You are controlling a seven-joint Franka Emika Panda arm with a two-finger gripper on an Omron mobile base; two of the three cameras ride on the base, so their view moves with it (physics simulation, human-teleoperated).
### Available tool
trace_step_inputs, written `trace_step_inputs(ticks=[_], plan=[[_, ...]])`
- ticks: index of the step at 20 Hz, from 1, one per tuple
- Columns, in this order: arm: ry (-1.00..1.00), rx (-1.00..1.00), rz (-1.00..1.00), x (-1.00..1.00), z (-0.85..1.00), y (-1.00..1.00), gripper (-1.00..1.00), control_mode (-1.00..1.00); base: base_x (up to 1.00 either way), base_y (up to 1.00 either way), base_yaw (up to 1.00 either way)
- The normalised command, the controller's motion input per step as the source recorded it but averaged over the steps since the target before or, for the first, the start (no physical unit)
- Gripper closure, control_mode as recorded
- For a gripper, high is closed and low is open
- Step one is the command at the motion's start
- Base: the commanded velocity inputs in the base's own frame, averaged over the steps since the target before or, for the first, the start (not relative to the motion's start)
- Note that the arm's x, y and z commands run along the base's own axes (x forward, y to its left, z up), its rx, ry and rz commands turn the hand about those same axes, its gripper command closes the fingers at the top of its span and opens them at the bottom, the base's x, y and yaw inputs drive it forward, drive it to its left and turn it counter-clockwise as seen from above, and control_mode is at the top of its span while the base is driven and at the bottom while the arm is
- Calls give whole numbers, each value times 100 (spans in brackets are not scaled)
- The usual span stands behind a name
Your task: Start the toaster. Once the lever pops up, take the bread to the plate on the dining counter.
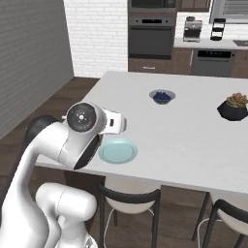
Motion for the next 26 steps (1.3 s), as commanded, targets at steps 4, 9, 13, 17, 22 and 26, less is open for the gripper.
trace_step_inputs(ticks=[4,9,13,17,22,26], plan=[[18,0,1,89,-15,0,100,-100,0,0,0],[26,0,7,99,-16,0,100,-100,0,0,0],[19,0,7,97,-51,0,100,-100,0,0,0],[20,0,4,82,-68,0,100,-100,0,0,0],[1,4,3,55,-57,0,100,-100,0,0,0],[-14,14,0,35,-28,1,100,-100,0,0,0]])
